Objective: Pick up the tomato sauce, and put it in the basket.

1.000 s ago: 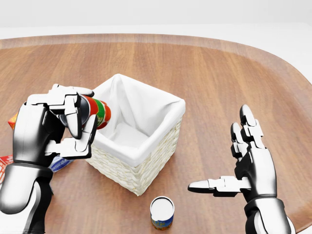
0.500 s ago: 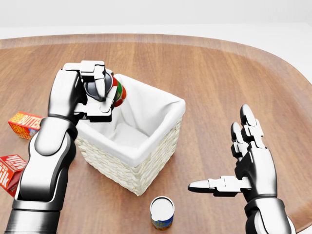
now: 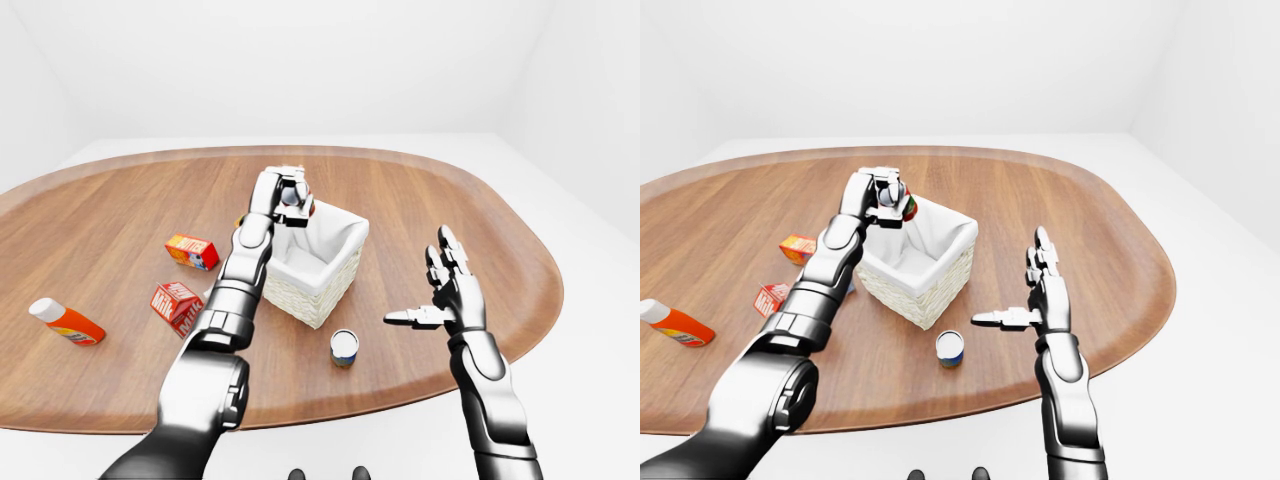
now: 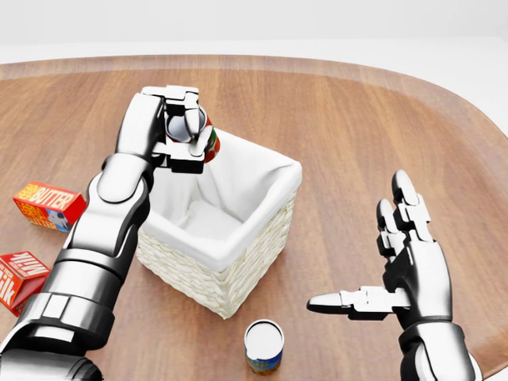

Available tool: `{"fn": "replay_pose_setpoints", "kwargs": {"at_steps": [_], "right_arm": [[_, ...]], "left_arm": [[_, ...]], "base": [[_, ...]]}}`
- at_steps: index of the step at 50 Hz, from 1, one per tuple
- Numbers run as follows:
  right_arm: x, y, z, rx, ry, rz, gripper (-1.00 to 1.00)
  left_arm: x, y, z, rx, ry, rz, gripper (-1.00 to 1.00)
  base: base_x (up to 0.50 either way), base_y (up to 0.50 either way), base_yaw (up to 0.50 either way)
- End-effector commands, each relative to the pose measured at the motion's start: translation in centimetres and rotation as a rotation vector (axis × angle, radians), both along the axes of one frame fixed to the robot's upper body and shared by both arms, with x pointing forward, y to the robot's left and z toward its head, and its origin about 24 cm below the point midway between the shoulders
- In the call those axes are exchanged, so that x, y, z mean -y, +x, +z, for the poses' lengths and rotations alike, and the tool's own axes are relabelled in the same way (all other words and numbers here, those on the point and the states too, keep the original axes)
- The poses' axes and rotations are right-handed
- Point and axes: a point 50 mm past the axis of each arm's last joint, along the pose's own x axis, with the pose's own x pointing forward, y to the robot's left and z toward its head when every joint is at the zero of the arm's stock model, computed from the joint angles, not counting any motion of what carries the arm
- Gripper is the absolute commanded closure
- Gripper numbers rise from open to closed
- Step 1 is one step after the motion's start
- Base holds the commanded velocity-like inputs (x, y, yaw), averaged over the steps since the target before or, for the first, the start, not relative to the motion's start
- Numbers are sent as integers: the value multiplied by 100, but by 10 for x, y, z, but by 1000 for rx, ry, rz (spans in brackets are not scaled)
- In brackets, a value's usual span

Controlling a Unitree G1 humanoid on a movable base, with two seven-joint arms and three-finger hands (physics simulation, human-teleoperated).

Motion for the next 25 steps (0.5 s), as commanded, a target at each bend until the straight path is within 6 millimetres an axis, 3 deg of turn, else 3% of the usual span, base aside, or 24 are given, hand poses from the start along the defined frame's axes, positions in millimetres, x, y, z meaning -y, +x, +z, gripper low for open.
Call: {"fn": "replay_pose_setpoints", "kwargs": {"at_steps": [1, 25], "right_arm": [[2, 0, 3, 13, 2, -4, -100], [3, 1, 3, 12, 7, -7, -100]], "left_arm": [[-1, 14, -21, -184, 82, 73, 100], [3, 15, -29, -242, 97, 57, 100]], "base": [[0, 0, 0], [0, 0, 0]]}}
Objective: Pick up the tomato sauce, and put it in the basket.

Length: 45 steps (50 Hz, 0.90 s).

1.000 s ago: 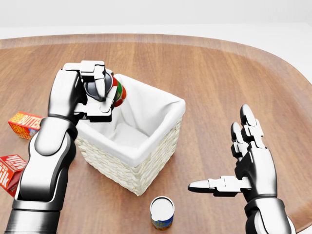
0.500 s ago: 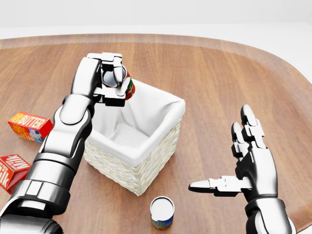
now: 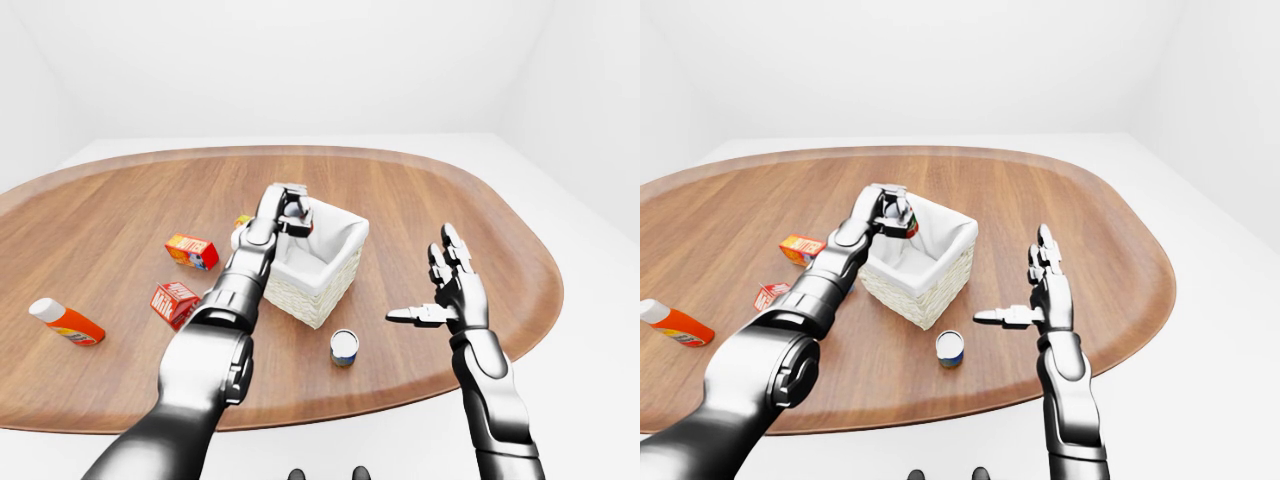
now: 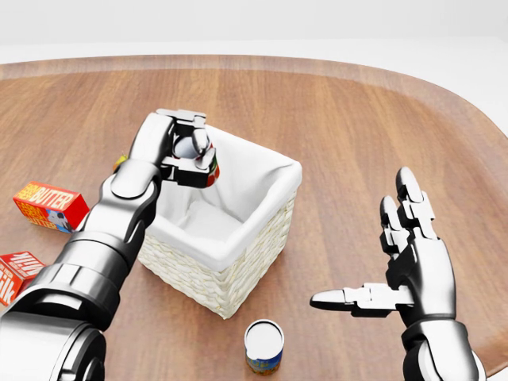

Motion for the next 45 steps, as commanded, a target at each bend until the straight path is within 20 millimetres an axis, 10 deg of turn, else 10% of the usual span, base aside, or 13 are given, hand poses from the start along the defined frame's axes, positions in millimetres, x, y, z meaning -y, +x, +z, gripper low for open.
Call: {"fn": "replay_pose_setpoints", "kwargs": {"at_steps": [1, 29, 31, 33, 45], "right_arm": [[0, 0, 1, 3, 1, 0, -100], [-2, 0, -1, -5, 2, 6, -100], [-2, -1, -1, -2, 2, 6, -100], [-2, -1, 0, 0, 2, 6, -100], [-2, -1, -1, -5, 3, 7, -100]], "left_arm": [[1, 1, 0, -4, 30, 25, 100], [1, -3, -14, -46, 51, 37, 100], [2, -3, -14, -46, 43, 34, 55], [1, -2, -13, -43, 47, 51, -100], [-1, -2, -14, -38, 59, 66, -100]], "base": [[0, 0, 0], [0, 0, 0], [0, 0, 0], [0, 0, 0], [0, 0, 0]]}}
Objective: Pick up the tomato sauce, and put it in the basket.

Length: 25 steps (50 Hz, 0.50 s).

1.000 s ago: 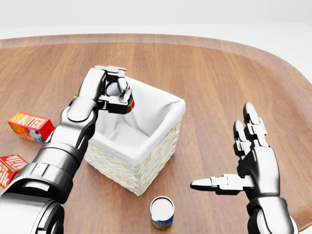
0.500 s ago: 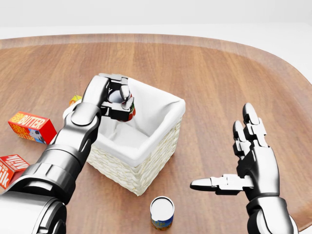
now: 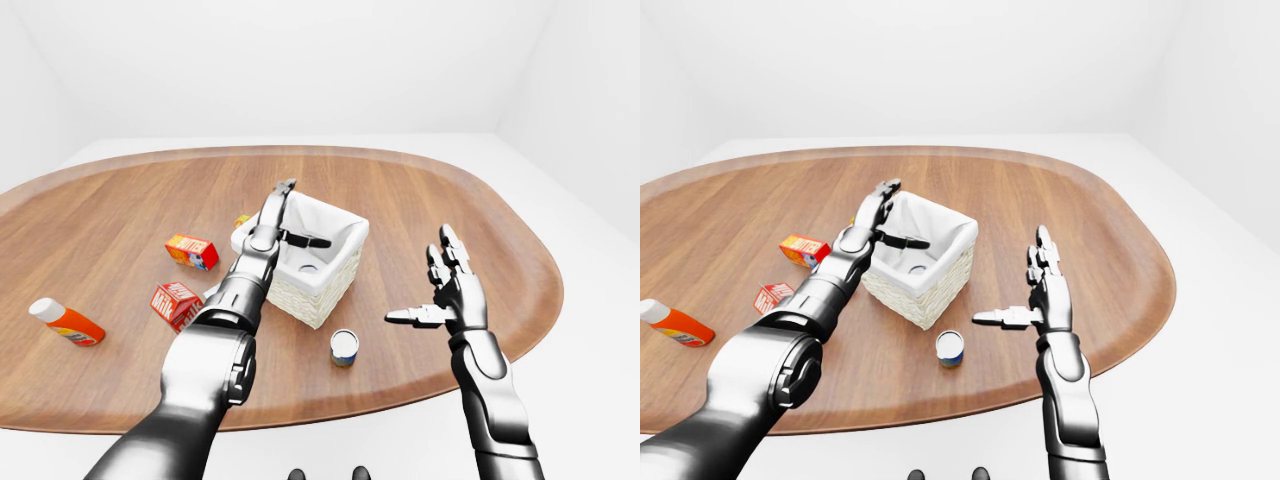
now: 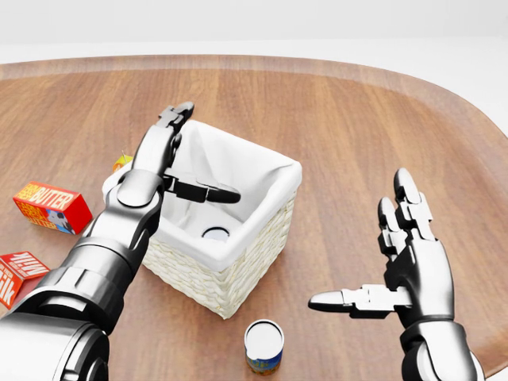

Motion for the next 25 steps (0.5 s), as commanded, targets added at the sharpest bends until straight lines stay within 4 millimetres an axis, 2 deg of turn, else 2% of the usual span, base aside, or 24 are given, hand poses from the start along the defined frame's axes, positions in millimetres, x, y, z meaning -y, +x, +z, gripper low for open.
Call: {"fn": "replay_pose_setpoints", "kwargs": {"at_steps": [1, 17, 21, 25], "right_arm": [[0, 0, -1, -3, 0, 1, -100], [0, 0, 0, -2, 1, -1, -100], [0, 0, -1, -5, 1, 0, -100], [1, 1, 0, 0, 1, -3, -100]], "left_arm": [[-1, 0, 1, 11, 13, 19, -100], [-4, 0, 3, 31, -27, 4, -100], [-5, 1, 16, 91, -72, -18, -100], [-1, -3, 41, 230, -107, -57, -100]], "base": [[0, 0, 0], [0, 0, 0], [0, 0, 0], [0, 0, 0]]}}
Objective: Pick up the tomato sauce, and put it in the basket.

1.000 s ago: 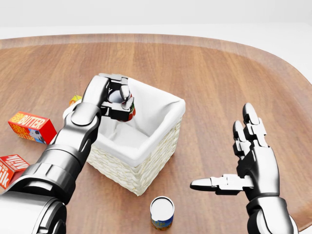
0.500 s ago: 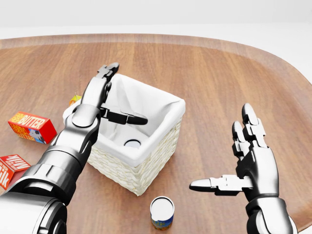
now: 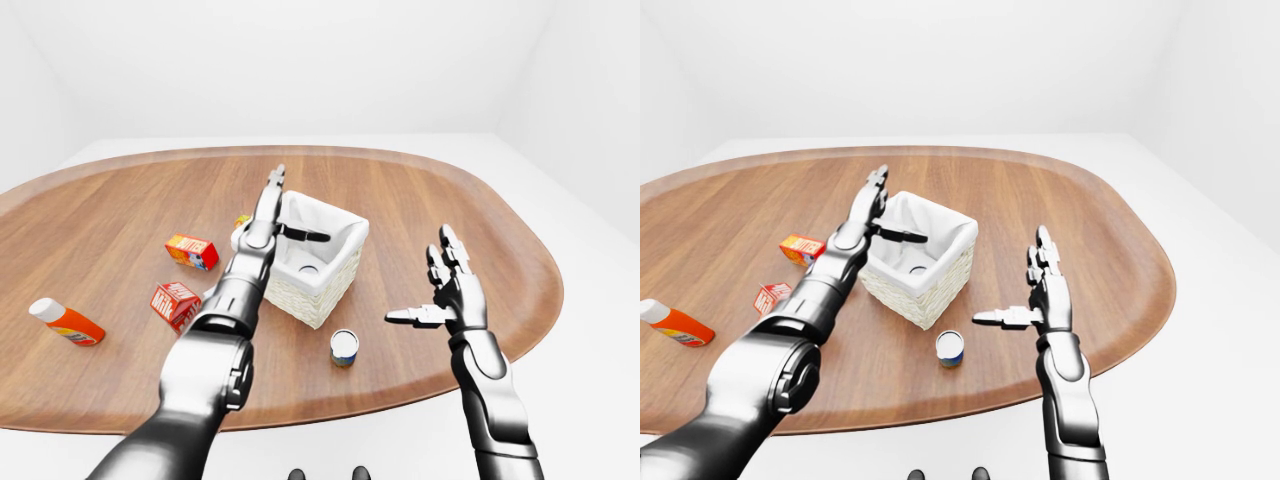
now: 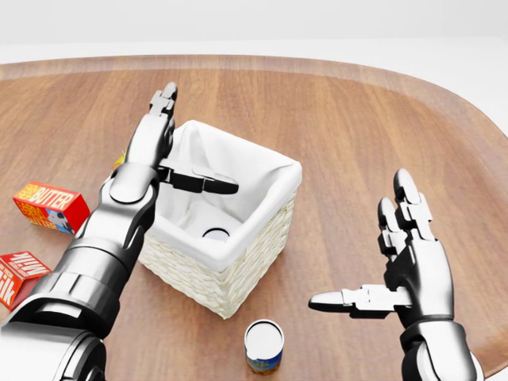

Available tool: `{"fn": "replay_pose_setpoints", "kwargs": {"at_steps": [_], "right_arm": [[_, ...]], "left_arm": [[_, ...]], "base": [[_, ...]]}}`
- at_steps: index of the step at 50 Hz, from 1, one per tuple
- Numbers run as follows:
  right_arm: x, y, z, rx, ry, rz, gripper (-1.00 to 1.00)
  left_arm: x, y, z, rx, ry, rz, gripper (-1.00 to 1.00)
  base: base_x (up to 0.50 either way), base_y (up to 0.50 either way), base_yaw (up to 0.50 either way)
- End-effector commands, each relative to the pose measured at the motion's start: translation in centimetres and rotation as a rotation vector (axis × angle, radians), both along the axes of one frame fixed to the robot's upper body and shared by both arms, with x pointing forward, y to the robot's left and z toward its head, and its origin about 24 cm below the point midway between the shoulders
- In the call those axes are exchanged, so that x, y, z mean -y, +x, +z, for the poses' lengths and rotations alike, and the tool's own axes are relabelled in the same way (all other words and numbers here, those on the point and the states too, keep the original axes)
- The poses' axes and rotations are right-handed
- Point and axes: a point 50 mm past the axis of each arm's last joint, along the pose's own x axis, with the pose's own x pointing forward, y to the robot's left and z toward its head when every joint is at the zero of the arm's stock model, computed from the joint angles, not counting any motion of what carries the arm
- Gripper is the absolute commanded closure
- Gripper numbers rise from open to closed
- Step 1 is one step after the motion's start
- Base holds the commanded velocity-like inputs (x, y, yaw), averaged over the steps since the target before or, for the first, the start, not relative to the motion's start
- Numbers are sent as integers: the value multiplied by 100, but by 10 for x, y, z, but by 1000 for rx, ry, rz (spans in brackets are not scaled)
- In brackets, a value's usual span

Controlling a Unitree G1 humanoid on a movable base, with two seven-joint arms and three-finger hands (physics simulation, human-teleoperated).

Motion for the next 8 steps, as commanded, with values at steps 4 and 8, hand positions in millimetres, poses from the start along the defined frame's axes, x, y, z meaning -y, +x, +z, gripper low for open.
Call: {"fn": "replay_pose_setpoints", "kwargs": {"at_steps": [4, 8], "right_arm": [[1, 0, 2, 8, 0, -3, -100], [2, 0, 3, 12, 1, -5, -100]], "left_arm": [[5, -16, 57, 296, -84, -81, -100], [6, -25, 65, 319, -90, -91, -100]], "base": [[0, 0, 0], [0, 0, 0]]}}
